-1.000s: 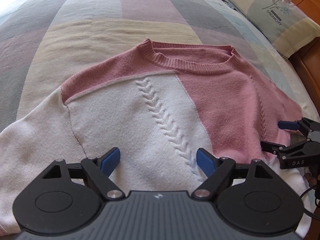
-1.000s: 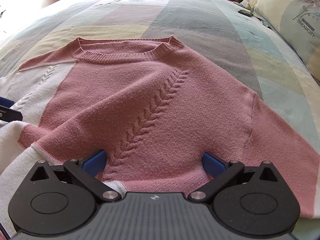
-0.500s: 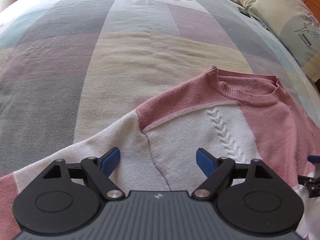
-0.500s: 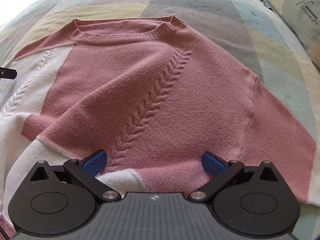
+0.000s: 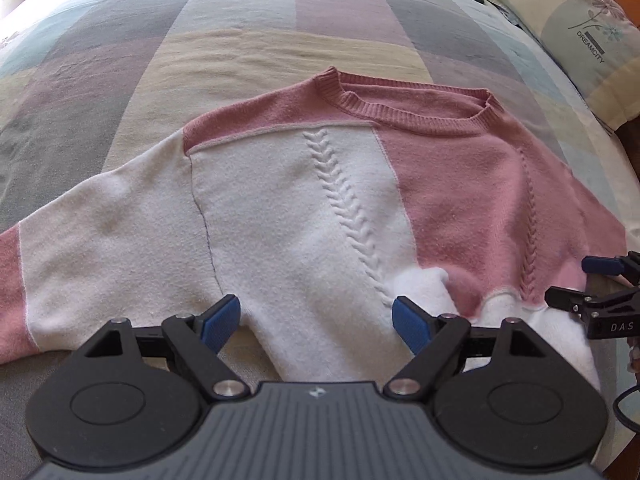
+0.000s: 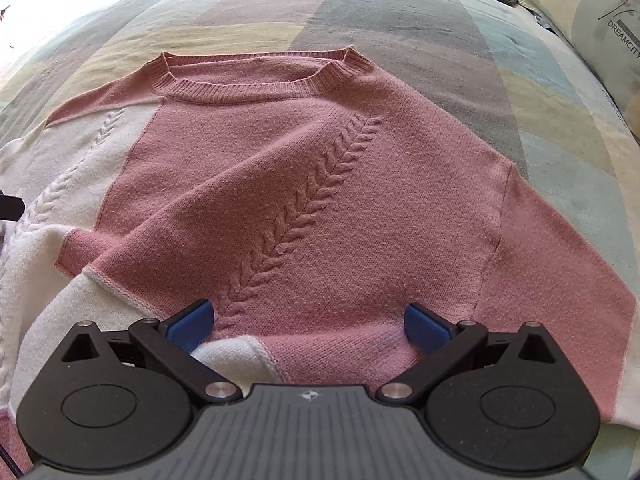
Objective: Fold clothes
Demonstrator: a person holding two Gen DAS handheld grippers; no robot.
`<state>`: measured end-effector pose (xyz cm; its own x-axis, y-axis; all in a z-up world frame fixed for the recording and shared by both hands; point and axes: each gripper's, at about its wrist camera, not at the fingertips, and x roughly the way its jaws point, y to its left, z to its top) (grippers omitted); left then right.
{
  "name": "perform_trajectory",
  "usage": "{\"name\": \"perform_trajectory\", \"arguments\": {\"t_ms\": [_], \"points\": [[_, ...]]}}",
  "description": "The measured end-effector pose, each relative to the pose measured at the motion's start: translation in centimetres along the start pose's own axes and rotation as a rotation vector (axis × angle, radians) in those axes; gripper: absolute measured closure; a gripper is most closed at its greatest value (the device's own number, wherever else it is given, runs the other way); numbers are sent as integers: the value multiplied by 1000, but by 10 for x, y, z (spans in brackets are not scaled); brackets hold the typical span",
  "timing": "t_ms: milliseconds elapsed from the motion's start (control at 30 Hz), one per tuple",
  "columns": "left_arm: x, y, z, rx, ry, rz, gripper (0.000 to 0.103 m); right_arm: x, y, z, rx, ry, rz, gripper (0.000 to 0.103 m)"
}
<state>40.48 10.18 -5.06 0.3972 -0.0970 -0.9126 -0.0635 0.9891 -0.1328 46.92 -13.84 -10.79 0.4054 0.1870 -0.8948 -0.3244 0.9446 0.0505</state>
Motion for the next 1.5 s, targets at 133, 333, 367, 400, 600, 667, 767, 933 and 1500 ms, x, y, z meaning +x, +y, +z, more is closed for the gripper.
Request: {"name": "perform_trajectory", "arguments": {"t_ms": [133, 333, 367, 400, 600, 667, 767, 933, 1500], "points": [[-28, -33, -25, -8, 6, 24, 19, -36, -25, -28, 45, -11, 127, 0], [-25, -63, -61, -81, 39, -2, 19, -59, -52, -86, 68, 52, 247, 0], [-22, -67, -67, -89, 45, -7, 19, -56, -51, -95, 58, 66, 246, 0], [-16, -68, -70, -91, 54, -19, 19, -54, -50, -104, 47, 81, 245, 0], [4, -61, -83, -61, 59, -103, 18, -49, -27, -137, -13, 4, 134, 0], [5, -54, -86, -60, 52, -143, 18, -47, -14, -144, -42, -21, 64, 0], [5, -46, -89, -51, 45, -197, 18, -46, -4, -149, -1, -55, -16, 0], [5, -39, -92, -21, 36, -271, 17, -46, -2, -152, 102, -79, -79, 0], [17, -37, -92, 98, -10, -368, 10, -44, 5, -160, 198, -192, -144, 0]]}}
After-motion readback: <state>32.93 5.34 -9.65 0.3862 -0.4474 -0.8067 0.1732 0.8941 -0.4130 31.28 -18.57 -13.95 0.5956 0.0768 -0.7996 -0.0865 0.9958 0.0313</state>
